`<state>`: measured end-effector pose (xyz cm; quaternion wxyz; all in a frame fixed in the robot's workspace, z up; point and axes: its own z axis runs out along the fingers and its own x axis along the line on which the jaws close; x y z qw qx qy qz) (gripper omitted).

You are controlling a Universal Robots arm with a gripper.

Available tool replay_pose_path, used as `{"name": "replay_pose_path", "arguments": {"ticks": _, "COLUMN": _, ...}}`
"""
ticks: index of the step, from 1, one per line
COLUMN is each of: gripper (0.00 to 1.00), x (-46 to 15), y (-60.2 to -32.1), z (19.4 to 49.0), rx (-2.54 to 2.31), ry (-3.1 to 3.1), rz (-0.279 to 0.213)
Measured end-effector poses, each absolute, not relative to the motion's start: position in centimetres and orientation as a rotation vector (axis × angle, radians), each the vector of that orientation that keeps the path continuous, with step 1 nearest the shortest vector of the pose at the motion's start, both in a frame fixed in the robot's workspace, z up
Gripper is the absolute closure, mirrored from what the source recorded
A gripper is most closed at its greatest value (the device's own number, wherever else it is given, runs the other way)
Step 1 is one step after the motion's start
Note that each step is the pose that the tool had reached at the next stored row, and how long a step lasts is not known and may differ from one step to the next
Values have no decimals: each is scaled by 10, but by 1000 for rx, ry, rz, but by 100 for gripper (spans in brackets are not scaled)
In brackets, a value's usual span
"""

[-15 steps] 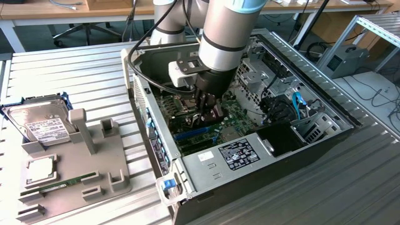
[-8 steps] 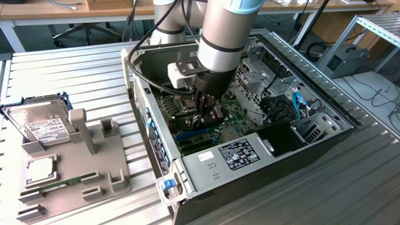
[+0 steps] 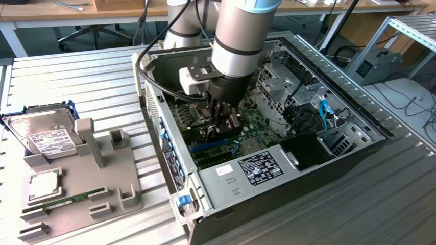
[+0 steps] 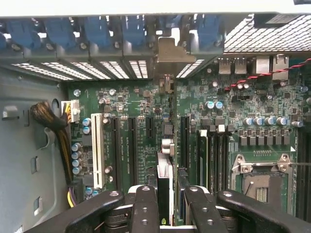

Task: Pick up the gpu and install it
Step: 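Insert the gpu into the slot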

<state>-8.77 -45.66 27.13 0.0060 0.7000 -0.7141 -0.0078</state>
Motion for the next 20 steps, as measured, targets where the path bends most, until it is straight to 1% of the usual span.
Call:
{"name": "replay_pose_path", "arguments": {"ticks": 10, "gripper": 74, "x": -101, "y": -457, "z": 268, "rx": 2190, "ry": -2235, "rz": -25}}
{"name": "replay_pose_path", "arguments": {"ticks": 20, "gripper": 74, "x": -102, "y": -458, "z": 263, "rx": 2191, "ry": -2235, "rz": -24}}
